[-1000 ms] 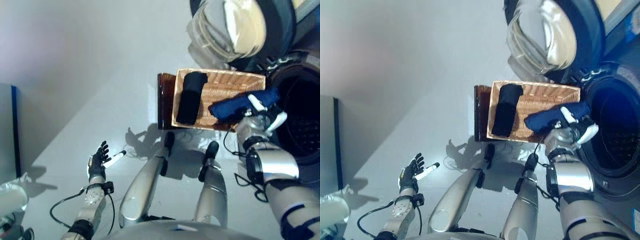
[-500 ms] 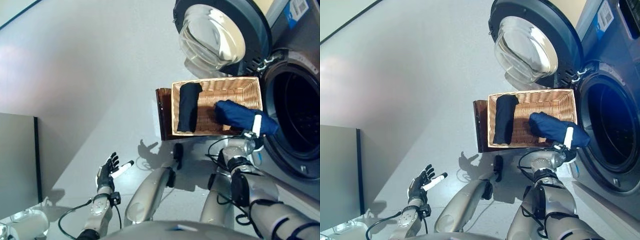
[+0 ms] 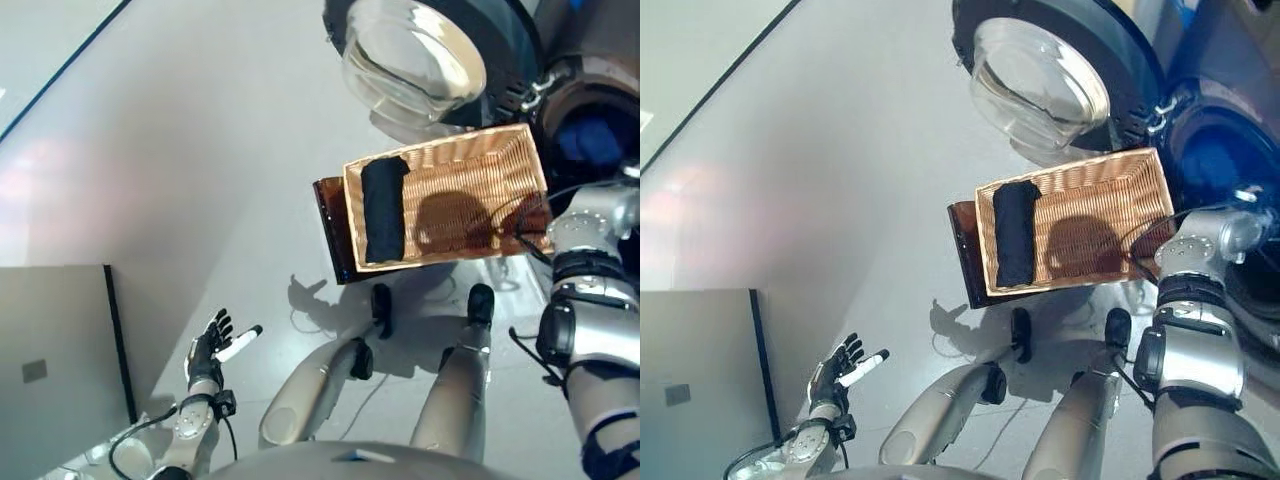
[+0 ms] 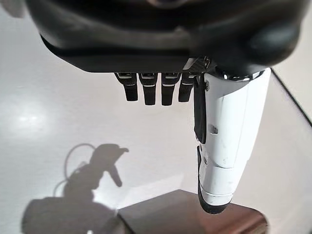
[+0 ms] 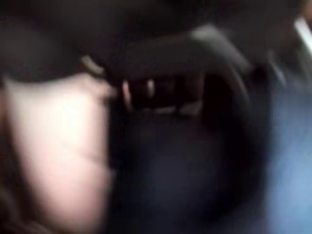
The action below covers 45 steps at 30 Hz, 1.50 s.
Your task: Pick up the clothes and place them into the washing machine
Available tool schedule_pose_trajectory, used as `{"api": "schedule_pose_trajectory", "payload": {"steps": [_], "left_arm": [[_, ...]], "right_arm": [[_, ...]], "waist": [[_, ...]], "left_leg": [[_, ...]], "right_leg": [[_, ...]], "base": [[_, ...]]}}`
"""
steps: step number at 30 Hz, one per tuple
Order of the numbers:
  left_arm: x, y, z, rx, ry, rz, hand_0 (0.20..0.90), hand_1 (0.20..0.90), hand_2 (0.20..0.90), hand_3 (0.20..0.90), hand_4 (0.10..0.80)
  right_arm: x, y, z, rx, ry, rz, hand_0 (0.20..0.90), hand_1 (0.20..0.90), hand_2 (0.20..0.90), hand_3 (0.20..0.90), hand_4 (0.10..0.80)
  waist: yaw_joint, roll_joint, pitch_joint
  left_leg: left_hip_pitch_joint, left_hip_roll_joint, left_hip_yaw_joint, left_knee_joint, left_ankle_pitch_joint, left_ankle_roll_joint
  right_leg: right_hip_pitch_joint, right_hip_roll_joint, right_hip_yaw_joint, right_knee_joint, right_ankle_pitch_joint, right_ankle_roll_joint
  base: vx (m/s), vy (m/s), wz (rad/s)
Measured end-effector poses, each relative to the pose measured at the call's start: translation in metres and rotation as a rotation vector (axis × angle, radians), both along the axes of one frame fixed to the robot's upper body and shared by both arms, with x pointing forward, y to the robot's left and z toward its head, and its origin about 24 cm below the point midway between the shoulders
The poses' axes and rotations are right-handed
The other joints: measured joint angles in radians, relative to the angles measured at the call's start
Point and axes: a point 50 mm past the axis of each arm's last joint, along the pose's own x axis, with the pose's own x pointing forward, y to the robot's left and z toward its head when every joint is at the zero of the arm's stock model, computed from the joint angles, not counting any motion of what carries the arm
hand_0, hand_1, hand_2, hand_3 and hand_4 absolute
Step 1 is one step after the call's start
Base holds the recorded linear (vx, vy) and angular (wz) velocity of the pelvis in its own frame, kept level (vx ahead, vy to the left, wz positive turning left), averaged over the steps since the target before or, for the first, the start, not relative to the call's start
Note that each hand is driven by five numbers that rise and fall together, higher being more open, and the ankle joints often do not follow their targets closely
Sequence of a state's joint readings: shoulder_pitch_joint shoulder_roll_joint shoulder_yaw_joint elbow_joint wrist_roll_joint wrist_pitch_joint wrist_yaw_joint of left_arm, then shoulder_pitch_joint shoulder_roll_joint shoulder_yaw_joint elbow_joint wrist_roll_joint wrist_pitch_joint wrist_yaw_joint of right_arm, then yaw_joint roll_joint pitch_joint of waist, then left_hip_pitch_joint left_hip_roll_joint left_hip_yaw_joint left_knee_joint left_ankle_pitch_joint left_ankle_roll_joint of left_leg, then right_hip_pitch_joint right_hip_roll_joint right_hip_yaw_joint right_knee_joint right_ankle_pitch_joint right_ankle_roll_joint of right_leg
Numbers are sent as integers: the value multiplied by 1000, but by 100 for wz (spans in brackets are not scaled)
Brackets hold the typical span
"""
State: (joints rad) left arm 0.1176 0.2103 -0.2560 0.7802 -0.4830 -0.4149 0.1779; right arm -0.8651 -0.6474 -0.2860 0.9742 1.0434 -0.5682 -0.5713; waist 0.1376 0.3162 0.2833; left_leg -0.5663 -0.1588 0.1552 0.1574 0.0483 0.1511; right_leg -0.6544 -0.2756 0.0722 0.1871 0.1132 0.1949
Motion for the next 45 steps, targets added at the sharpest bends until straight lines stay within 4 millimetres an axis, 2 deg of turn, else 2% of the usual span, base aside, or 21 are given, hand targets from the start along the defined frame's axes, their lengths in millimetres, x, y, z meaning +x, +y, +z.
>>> {"api": "schedule_pose_trajectory", "payload": {"steps": [1,5,9,11,15,18,22,24,26,31,36,39,45], "left_arm": [[1,0,0,-1,-1,4,900,900,900,900,800],[2,-6,-1,-22,0,-2,900,900,900,900,800],[2,-10,-2,-38,-2,-13,900,900,900,900,800],[2,-11,-3,-41,4,-14,900,900,900,900,800],[-4,-8,-8,-32,41,-1,900,900,900,900,800],[-11,-5,-14,-22,90,5,900,900,900,900,800],[-17,1,-18,11,129,9,900,900,900,900,800],[-16,3,-17,25,127,6,900,900,900,900,800],[-14,4,-16,46,124,3,900,900,900,900,800],[-16,16,-16,89,137,20,900,900,900,900,800],[-22,26,-17,114,166,53,900,900,900,900,800],[-23,31,-16,135,173,50,900,900,900,900,800],[-24,36,-17,164,192,35,900,900,900,900,800]], "right_arm": [[1,1,-3,-8,19,5,900,900,900,900,800],[5,7,-48,40,182,74,900,900,900,900,800],[8,46,-113,124,343,209,900,900,900,900,800],[8,68,-134,159,375,251,900,900,900,900,800],[10,74,-140,130,414,305,900,900,900,900,800],[12,79,-142,72,479,348,900,900,900,900,800],[12,89,-157,-100,735,456,900,900,900,900,800],[13,95,-161,-173,820,496,900,900,900,900,800],[10,100,-173,-246,975,533,900,900,900,900,800],[5,133,-198,-432,1186,667,900,900,900,900,800],[-8,147,-219,-496,1287,740,900,900,900,900,800],[-19,145,-231,-515,1359,762,900,900,900,900,800],[-22,145,-234,-515,1383,765,900,900,900,900,800]], "waist": [[-8,-5,5],[-19,-21,18],[-19,-23,21],[-16,-24,21],[-14,-57,44],[-14,-85,53],[-8,-140,48],[-10,-153,48],[-1,-169,44],[28,-242,15],[45,-300,-20],[48,-322,-36],[46,-326,-40]], "left_leg": [[0,1,0,0,0,1],[8,8,-4,2,1,1],[21,14,-33,12,-1,-6],[21,13,-54,13,4,-15],[37,15,-82,23,13,-28],[36,18,-104,36,16,-32],[37,24,-134,49,21,-39],[39,24,-154,51,22,-41],[60,26,-168,52,23,-42],[100,42,-182,41,20,-46],[143,45,-185,25,6,-51],[173,42,-192,9,3,-49],[174,43,-205,7,0,-52]], "right_leg": [[-1,1,0,0,0,0],[5,9,-2,3,0,0],[22,16,-16,27,-10,-11],[28,15,-33,38,-13,-14],[54,13,-63,61,-24,-28],[68,13,-85,71,-30,-23],[91,14,-122,74,-35,-31],[109,16,-139,66,-35,-31],[142,17,-158,55,-37,-34],[205,34,-182,5,-38,-37],[274,43,-189,-58,-29,-47],[321,44,-199,-94,-21,-50],[332,46,-217,-105,-21,-49]], "base": [[-31,-20,-5],[-33,-23,-4],[-30,-55,6],[-21,-56,26],[-8,-55,21],[4,-61,20],[12,-77,21],[45,-68,18],[55,-45,21],[95,-52,5],[78,-25,1],[31,-16,8],[-6,3,5]]}}
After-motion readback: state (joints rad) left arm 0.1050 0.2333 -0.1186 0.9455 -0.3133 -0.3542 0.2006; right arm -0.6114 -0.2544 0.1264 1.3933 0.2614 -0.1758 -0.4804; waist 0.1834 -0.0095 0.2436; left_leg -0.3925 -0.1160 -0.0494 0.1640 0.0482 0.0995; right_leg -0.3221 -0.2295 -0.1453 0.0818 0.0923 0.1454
